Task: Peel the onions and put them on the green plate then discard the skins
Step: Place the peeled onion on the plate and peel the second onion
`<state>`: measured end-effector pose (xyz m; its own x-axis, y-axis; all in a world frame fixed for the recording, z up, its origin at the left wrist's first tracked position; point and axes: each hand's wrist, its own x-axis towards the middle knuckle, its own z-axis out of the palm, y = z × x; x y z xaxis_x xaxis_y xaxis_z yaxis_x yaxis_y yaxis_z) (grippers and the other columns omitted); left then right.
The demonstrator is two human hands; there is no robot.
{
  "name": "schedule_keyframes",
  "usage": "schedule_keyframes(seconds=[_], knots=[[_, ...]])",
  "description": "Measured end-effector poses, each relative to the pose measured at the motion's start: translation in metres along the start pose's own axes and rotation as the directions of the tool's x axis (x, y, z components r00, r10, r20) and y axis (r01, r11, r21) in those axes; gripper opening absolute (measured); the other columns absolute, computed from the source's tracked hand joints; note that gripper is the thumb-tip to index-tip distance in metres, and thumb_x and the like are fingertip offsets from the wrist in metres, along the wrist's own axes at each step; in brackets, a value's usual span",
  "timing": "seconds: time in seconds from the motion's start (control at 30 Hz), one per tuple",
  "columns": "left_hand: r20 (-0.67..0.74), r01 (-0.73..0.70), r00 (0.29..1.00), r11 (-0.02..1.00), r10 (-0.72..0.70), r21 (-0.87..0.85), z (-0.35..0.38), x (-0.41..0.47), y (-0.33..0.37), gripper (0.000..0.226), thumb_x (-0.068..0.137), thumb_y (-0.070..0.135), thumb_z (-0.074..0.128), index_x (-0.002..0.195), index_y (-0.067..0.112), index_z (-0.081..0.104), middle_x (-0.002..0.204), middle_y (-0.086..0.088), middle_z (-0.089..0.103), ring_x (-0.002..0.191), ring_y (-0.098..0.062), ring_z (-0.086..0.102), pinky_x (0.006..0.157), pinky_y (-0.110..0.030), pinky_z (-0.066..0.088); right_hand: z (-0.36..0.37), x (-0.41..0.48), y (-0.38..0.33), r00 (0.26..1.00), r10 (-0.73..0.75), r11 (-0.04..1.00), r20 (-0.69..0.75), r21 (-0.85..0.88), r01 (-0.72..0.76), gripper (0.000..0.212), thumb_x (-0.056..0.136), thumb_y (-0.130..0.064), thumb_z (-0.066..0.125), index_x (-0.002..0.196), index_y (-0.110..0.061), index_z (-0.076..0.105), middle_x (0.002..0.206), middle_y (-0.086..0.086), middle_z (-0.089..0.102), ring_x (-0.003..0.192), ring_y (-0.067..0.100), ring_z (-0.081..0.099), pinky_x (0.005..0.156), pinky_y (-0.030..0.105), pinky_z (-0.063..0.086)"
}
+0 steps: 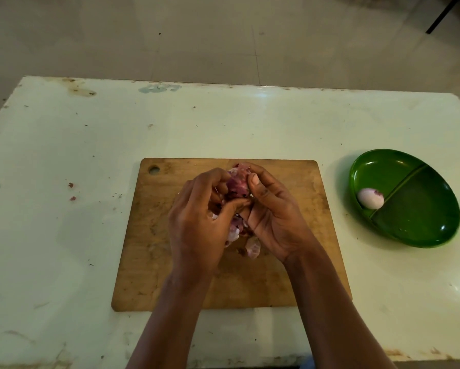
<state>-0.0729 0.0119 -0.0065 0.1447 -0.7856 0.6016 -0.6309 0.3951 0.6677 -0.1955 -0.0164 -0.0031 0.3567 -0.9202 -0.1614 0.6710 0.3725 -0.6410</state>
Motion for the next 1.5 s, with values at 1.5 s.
schedule_keyframes(seconds=[1.5], knots=[[0.098,0.086,0.992,0.996,-0.084,-0.023,0.004,-0.002,-0.005,0.035,0.08,0.032,0.064,0.103,0.005,0.066,0.097,-0.006,0.065,0.084,-0.018,0.064,0.064,-0.037,0.058,-0.006,0.003,-0.001,0.986,-0.085,0.996,-0.141,-0.005,0.085,0.057,0.051,-0.01,0.086,0.102,-0.01,0.062,0.099,0.011,0.07,0.09,0.025,0.07,0.071,0.032,0.059]])
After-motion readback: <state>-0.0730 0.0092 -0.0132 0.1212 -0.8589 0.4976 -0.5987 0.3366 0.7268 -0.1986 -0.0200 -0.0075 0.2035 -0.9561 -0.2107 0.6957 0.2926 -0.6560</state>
